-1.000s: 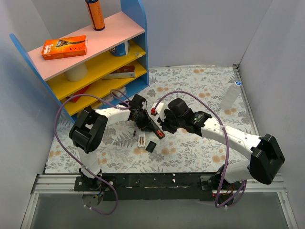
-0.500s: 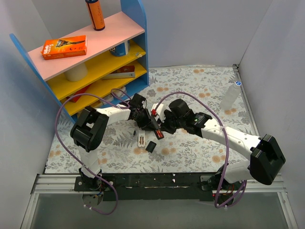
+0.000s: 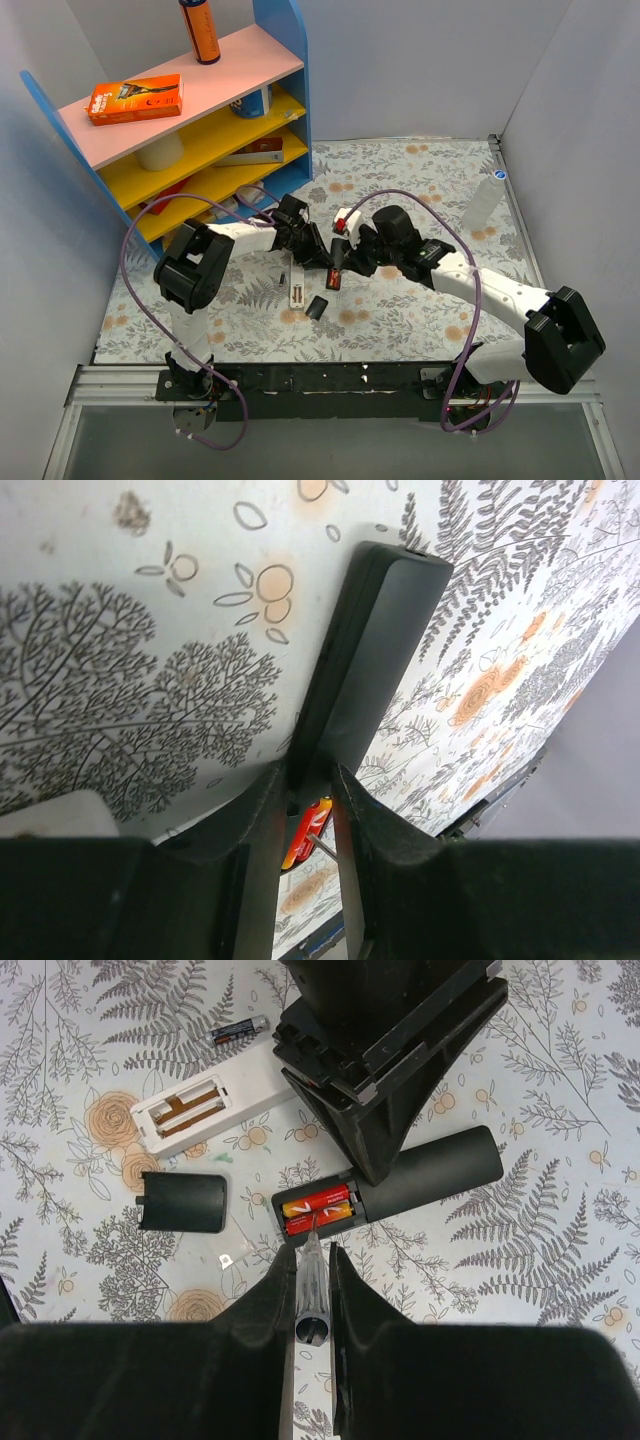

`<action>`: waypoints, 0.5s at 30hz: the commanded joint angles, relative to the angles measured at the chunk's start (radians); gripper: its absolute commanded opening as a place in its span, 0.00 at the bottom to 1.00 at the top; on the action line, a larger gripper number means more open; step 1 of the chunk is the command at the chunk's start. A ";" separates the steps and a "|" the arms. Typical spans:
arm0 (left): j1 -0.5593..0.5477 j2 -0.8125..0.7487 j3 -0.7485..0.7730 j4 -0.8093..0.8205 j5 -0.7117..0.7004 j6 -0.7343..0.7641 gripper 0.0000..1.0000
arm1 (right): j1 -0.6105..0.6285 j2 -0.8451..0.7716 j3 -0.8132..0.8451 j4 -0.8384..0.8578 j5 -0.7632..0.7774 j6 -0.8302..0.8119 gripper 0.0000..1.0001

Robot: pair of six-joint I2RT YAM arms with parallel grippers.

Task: Unload the batteries from the remote control

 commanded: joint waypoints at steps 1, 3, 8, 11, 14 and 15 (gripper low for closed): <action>-0.021 0.052 0.015 0.023 -0.009 0.022 0.24 | -0.019 0.014 -0.067 0.004 -0.034 0.039 0.01; -0.021 0.058 0.018 0.011 -0.012 0.025 0.24 | -0.017 0.010 -0.087 0.007 -0.029 0.048 0.01; -0.019 0.077 0.016 0.004 -0.014 0.031 0.24 | -0.017 -0.043 -0.173 0.058 0.045 0.111 0.01; -0.021 0.089 0.010 -0.002 -0.017 0.028 0.24 | -0.019 -0.076 -0.211 0.091 0.079 0.149 0.01; -0.019 0.098 0.001 -0.009 -0.024 0.033 0.24 | -0.019 -0.087 -0.247 0.119 0.074 0.182 0.01; -0.019 0.098 0.001 -0.016 -0.028 0.036 0.24 | -0.019 -0.089 -0.264 0.124 0.079 0.194 0.01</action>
